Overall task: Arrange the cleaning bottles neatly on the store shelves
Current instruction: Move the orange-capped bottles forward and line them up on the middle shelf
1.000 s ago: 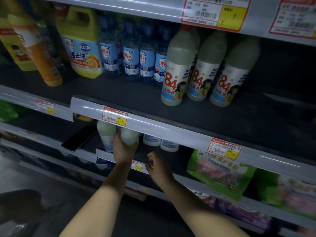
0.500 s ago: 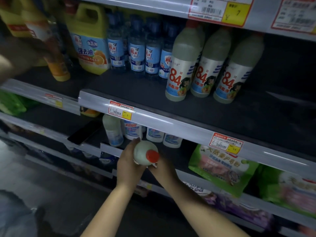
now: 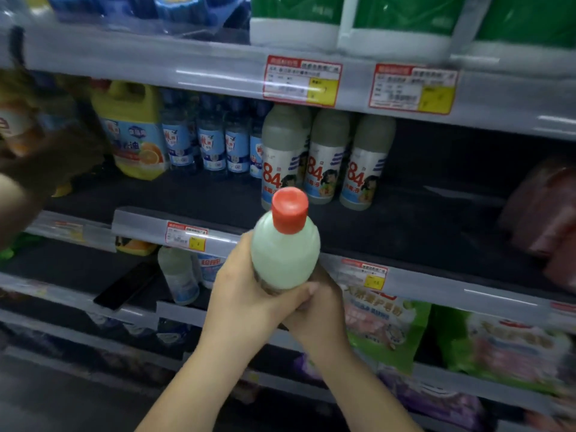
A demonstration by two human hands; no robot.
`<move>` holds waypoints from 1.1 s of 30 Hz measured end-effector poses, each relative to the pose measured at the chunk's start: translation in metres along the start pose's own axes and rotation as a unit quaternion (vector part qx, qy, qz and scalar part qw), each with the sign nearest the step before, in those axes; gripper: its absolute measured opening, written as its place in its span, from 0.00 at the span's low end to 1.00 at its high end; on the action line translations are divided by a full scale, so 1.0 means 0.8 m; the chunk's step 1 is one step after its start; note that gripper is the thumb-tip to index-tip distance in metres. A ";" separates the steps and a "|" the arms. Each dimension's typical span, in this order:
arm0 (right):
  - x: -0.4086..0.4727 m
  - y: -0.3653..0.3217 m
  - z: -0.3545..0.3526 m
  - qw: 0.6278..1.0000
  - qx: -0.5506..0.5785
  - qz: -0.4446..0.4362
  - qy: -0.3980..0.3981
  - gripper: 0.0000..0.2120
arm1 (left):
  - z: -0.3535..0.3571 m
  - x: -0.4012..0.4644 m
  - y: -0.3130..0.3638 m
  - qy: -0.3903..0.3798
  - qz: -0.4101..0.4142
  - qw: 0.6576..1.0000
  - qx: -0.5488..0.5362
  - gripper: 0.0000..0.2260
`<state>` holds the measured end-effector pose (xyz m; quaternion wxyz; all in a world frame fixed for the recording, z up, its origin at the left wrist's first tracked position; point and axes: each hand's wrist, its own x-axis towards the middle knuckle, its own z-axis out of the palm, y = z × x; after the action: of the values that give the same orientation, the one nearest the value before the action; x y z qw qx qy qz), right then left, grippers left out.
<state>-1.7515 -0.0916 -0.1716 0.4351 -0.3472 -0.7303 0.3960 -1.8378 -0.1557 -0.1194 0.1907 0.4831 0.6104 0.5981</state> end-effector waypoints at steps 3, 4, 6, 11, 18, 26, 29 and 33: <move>0.012 -0.019 -0.030 0.997 -0.052 -0.033 0.043 0.23 | 0.010 0.014 0.019 -0.039 0.040 0.998 -0.031 0.31; 0.016 -0.024 -0.041 0.996 -0.062 -0.035 0.049 0.23 | 0.014 0.018 0.023 -0.050 0.051 0.997 -0.030 0.31; 0.025 -0.028 -0.055 0.995 -0.077 -0.025 0.050 0.20 | 0.022 0.024 0.029 -0.075 0.070 0.994 -0.026 0.32; 0.049 -0.025 -0.078 0.992 -0.095 -0.042 0.076 0.18 | 0.048 0.040 0.032 -0.070 0.088 0.993 -0.037 0.29; 0.082 -0.006 -0.083 0.990 -0.076 -0.052 0.103 0.16 | 0.079 0.075 0.015 -0.059 0.082 0.995 -0.027 0.29; 0.111 0.017 -0.076 0.988 -0.122 -0.048 0.078 0.18 | 0.093 0.099 -0.004 -0.034 0.056 0.998 0.003 0.30; 0.118 0.017 -0.075 0.991 -0.116 -0.019 0.064 0.21 | 0.094 0.111 -0.006 -0.028 0.048 0.998 0.011 0.27; 0.123 0.018 -0.073 0.996 -0.082 0.005 0.041 0.27 | 0.097 0.128 -0.011 -0.015 0.041 0.999 0.019 0.24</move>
<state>-1.7332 0.0151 -0.1305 0.4323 -0.4012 -0.7405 0.3221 -1.8251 -0.0280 -0.1084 0.1656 0.5198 0.5987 0.5864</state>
